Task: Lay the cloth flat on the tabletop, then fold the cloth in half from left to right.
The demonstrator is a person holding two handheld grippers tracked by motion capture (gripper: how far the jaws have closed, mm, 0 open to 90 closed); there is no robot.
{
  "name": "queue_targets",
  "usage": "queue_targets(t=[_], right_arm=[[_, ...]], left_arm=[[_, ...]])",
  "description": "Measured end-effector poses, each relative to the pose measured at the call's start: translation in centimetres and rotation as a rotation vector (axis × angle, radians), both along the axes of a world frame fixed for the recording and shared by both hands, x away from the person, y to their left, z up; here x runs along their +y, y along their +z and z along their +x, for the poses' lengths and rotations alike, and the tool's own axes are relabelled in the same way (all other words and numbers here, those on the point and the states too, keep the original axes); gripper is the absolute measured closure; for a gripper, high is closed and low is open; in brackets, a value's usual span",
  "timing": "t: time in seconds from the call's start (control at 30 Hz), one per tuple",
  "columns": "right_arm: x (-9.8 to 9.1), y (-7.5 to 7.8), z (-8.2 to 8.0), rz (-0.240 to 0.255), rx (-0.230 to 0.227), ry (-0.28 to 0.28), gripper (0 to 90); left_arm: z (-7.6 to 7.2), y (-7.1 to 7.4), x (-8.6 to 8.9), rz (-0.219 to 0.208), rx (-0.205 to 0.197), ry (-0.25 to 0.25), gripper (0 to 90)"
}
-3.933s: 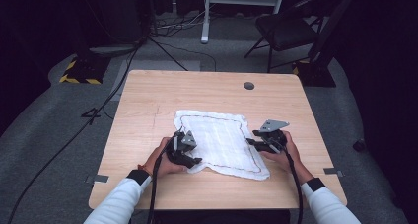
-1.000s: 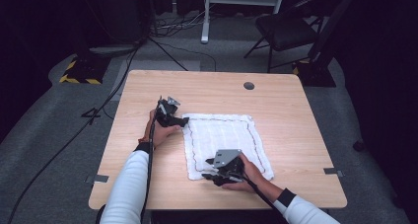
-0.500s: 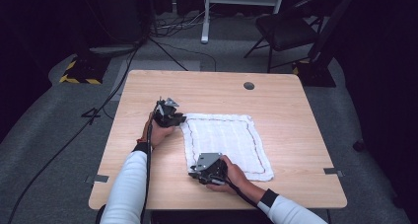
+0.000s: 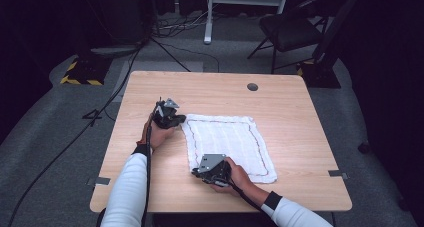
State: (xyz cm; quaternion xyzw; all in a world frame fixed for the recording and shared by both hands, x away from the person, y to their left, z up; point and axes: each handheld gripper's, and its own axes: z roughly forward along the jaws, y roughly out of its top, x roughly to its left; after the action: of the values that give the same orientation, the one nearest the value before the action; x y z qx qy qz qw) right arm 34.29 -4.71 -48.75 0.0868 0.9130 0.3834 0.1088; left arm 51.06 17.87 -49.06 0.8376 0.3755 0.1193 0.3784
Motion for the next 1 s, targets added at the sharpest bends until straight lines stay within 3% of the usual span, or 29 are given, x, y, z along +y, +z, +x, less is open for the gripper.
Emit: queue_targets(t=[1.0], right_arm=[[2.4, 1.2, 0.1, 0.048, 0.001, 0.048, 87.2]], left_arm=[[-1.2, 1.7, 2.3, -0.057, -0.062, 0.043, 86.7]])
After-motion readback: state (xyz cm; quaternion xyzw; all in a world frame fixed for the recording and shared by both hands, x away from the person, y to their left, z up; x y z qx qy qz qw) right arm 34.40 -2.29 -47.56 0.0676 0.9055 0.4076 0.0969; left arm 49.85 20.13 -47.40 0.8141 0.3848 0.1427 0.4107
